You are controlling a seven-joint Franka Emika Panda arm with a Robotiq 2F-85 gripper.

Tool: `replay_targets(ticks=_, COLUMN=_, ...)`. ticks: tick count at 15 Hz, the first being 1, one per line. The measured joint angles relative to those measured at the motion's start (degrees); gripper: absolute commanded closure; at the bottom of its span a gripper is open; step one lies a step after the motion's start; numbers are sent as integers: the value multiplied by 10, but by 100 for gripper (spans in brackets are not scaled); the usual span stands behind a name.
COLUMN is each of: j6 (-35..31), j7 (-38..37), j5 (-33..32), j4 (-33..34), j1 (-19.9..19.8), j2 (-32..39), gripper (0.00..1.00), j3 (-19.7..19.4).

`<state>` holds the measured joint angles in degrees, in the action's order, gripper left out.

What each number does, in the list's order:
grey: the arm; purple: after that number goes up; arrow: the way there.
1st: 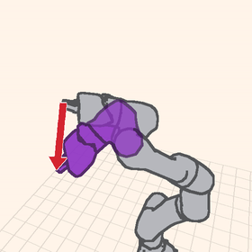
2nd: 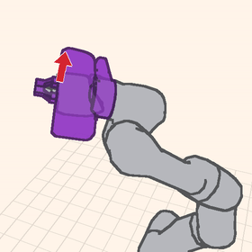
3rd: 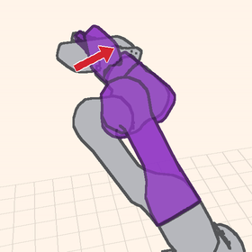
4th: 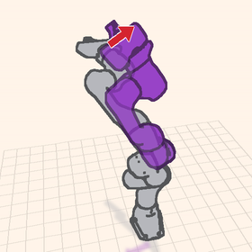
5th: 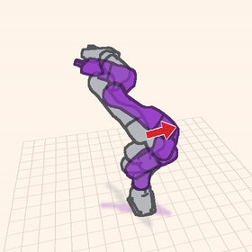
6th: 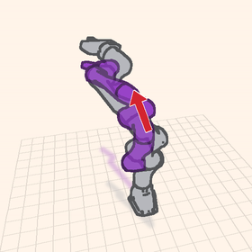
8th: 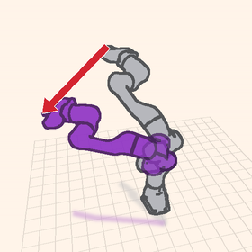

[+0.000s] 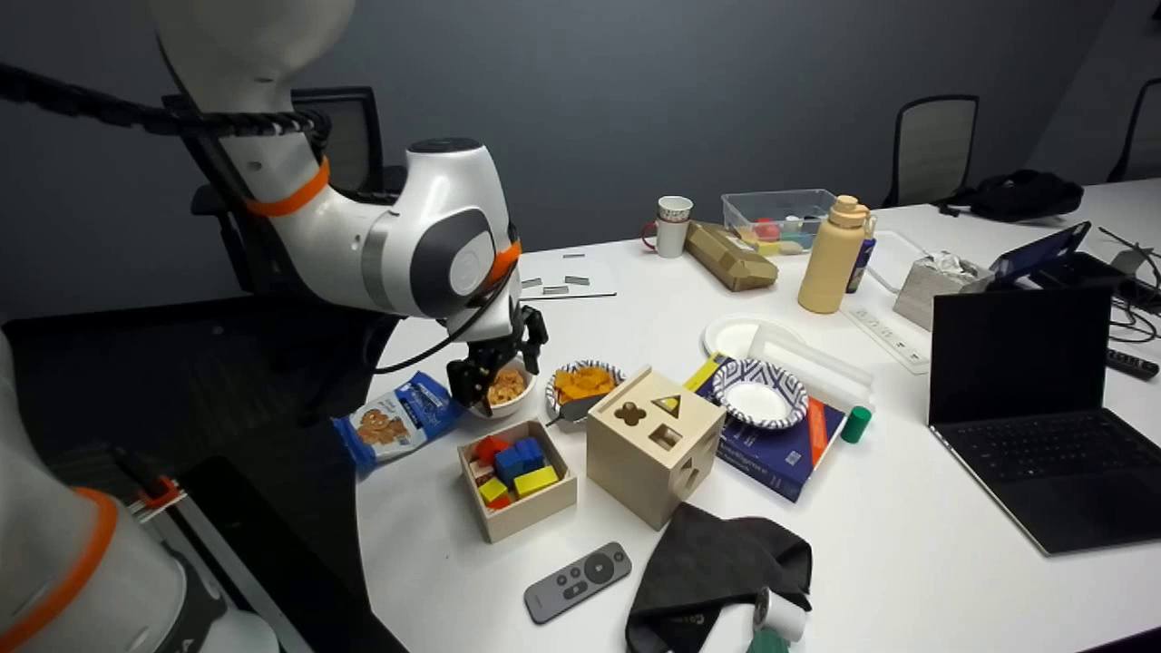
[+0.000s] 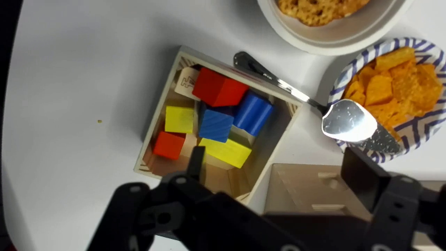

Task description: Place the blue rectangular block in the wooden box

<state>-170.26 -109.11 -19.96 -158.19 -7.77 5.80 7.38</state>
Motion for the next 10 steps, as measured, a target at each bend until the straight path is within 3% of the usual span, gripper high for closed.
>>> replay_targets(ticks=5, j6=-52, j7=-160, j5=-139, j4=1, j1=46, j2=30, gripper=0, j3=-95)
replay_targets(ticks=10, j6=-80, j7=-212, j5=-222, j4=3, j1=105, j2=65, gripper=0, j3=-155)
